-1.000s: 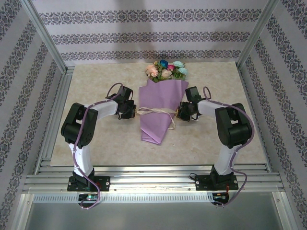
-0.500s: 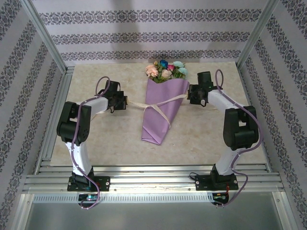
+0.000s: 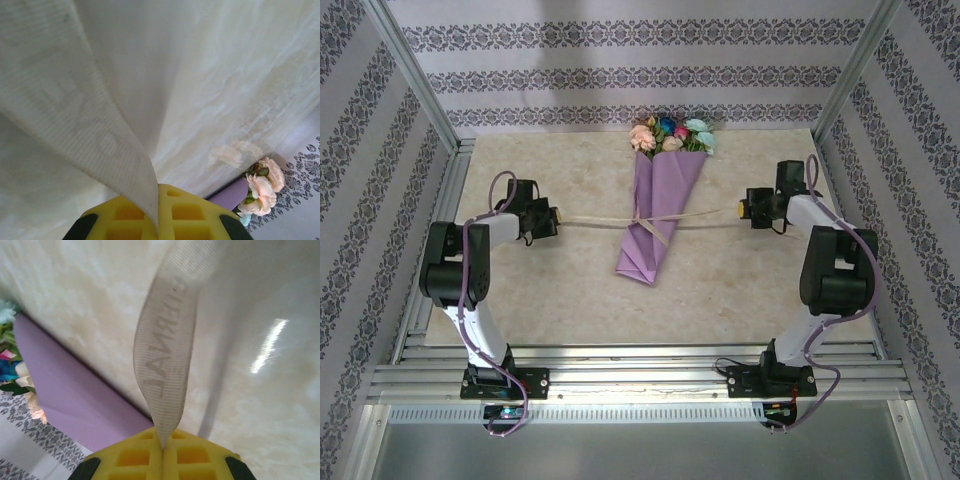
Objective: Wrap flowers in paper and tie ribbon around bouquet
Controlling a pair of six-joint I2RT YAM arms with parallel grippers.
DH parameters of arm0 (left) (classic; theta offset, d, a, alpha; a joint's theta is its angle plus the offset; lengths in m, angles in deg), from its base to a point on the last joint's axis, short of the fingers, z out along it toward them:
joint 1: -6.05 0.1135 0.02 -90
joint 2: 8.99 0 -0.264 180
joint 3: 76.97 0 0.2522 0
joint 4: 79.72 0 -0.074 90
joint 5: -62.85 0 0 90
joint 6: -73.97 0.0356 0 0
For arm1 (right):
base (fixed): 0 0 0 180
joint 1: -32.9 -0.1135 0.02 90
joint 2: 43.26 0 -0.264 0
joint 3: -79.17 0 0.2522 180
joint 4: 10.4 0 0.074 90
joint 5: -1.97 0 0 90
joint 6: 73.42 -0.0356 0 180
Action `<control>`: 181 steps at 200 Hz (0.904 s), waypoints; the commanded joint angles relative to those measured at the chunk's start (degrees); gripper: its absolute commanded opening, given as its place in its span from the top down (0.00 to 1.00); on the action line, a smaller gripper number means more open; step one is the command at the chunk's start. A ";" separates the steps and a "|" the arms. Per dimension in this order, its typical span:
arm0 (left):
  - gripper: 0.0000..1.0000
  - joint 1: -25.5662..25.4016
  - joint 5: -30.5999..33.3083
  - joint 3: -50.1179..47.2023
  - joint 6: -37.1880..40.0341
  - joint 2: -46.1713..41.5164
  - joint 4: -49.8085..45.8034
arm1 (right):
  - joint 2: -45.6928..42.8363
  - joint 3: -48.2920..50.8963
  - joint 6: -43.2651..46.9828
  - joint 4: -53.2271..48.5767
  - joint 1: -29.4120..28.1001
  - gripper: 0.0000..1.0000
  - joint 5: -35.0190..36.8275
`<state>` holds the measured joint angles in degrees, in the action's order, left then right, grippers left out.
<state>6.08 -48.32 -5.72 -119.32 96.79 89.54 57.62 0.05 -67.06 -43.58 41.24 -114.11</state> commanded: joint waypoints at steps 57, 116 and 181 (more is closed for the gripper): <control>1.00 5.33 1.49 -2.76 5.50 -3.98 -5.80 | -3.76 6.34 8.17 -3.27 8.71 1.00 -1.07; 1.00 5.58 -1.41 -0.95 8.79 -2.63 -8.98 | -2.51 6.77 10.11 -4.48 9.98 1.00 -1.44; 0.39 -5.12 1.26 0.94 7.98 -10.62 -20.77 | -3.84 11.03 5.81 -6.60 4.54 0.65 -0.95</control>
<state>6.47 -49.15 -6.57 -110.75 91.50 76.19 54.98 8.92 -58.97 -48.26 48.08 -115.91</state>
